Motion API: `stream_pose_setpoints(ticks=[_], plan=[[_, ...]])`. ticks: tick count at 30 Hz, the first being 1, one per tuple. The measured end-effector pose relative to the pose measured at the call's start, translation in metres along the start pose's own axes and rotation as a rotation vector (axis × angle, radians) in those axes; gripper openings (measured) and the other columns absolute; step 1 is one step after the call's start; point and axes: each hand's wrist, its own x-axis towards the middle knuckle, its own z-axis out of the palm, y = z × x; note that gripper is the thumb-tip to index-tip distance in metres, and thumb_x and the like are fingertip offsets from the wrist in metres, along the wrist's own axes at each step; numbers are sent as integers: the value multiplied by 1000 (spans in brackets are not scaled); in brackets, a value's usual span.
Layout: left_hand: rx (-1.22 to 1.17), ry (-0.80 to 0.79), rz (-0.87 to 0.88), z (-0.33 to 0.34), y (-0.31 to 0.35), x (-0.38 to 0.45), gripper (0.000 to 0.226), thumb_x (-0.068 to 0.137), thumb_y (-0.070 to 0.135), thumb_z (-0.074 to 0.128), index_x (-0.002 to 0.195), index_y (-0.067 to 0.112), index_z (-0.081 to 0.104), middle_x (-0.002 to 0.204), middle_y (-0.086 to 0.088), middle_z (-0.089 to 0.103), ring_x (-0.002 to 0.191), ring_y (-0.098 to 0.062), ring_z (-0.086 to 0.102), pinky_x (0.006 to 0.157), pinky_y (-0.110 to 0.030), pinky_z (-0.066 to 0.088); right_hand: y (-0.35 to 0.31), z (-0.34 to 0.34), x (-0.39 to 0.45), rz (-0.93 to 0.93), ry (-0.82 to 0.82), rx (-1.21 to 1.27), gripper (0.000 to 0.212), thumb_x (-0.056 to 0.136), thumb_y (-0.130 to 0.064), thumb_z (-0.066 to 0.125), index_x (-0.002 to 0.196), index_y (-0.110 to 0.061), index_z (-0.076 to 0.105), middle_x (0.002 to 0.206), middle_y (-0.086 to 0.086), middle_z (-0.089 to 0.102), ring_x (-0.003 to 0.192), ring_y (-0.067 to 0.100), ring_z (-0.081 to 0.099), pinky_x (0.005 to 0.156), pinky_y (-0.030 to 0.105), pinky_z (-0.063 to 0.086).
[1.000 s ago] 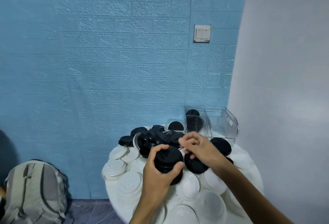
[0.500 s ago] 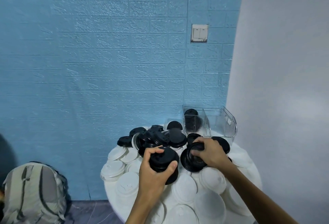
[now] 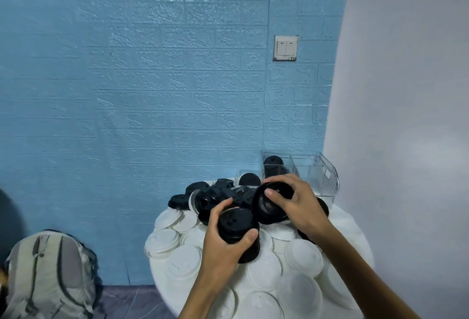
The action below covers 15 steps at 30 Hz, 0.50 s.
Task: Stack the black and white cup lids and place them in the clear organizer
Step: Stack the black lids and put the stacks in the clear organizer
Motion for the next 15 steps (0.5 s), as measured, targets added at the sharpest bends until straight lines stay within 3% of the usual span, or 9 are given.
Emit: stream_pose_setpoints(ticks=[4, 7, 11, 15], plan=[[13, -46, 4, -1, 0, 0, 83, 60, 36, 87, 135, 34, 53, 117, 22, 69, 111, 0, 66, 92, -12, 49, -11, 8, -6, -43, -99, 174, 19, 90, -9, 74, 103, -13, 61, 103, -1, 67, 100, 6, 63, 94, 23, 49], [17, -67, 9, 0, 0, -3, 87, 60, 35, 88, 139, 36, 50, 118, 24, 69, 112, 0, 65, 94, -13, 49, -17, 12, -7, -46, -99, 245, 20, 94, -3, 67, 99, -11, 50, 88, -6, 69, 85, 7, 66, 78, 22, 53], [26, -89, 33, 5, 3, -4, 100, 58, 40, 87, 147, 37, 42, 123, 26, 67, 117, 1, 63, 96, -11, 46, -22, 27, -15, -164, -28, 62, 30, 94, -2, 65, 91, -20, 42, 95, -5, 68, 91, 16, 66, 85, 33, 55], [40, -89, 45, 7, 1, -5, 106, 59, 37, 88, 151, 42, 34, 130, 21, 65, 122, -2, 62, 101, -19, 49, -19, 35, -25, -149, -276, 9, 24, 95, -10, 64, 103, -23, 45, 103, -6, 62, 97, 17, 62, 90, 40, 53]])
